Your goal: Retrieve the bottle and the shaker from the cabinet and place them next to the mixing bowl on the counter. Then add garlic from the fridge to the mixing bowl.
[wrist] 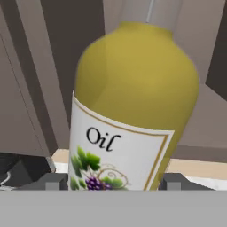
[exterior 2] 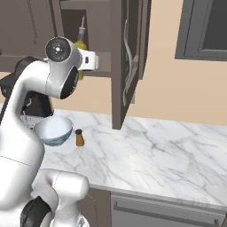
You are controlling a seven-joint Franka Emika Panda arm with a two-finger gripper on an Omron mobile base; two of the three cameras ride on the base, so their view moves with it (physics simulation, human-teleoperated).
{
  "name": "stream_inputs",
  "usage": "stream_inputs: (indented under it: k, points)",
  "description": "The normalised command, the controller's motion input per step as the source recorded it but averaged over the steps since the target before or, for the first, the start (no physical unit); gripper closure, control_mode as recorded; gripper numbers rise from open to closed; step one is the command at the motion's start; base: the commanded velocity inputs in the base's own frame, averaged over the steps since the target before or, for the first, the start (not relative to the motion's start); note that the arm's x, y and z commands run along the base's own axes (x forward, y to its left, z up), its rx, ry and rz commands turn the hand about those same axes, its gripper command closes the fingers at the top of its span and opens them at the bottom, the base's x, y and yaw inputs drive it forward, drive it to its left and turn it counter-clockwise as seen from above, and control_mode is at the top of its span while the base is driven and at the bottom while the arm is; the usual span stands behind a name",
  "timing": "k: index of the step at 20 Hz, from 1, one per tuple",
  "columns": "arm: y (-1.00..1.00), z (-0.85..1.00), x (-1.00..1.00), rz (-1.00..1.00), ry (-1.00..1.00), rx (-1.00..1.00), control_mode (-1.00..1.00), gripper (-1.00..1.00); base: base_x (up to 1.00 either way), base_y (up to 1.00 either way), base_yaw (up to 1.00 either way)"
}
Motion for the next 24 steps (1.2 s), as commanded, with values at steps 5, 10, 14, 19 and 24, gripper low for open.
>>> stream_inputs:
  k: [5, 10, 14, 19, 24]
  points:
    - [0.00, 0.00, -1.00, 0.01, -0.04, 0.01, -1.00, 1.00, 0.00, 0.00, 0.00]
    - [0.00, 0.00, -1.00, 0.03, -0.02, 0.00, -1.00, 1.00, 0.00, 0.00, 0.00]
    - [0.01, -0.08, -0.96, 0.06, 0.00, 0.00, -1.00, 1.00, 0.00, 0.00, 0.00]
    - [0.29, -0.08, -0.19, 0.17, 0.00, 0.00, -1.00, 1.00, 0.00, 0.00, 0.00]
    - [0.60, -0.17, -0.02, 0.26, 0.00, -0.03, -1.00, 1.00, 0.00, 0.00, 0.00]
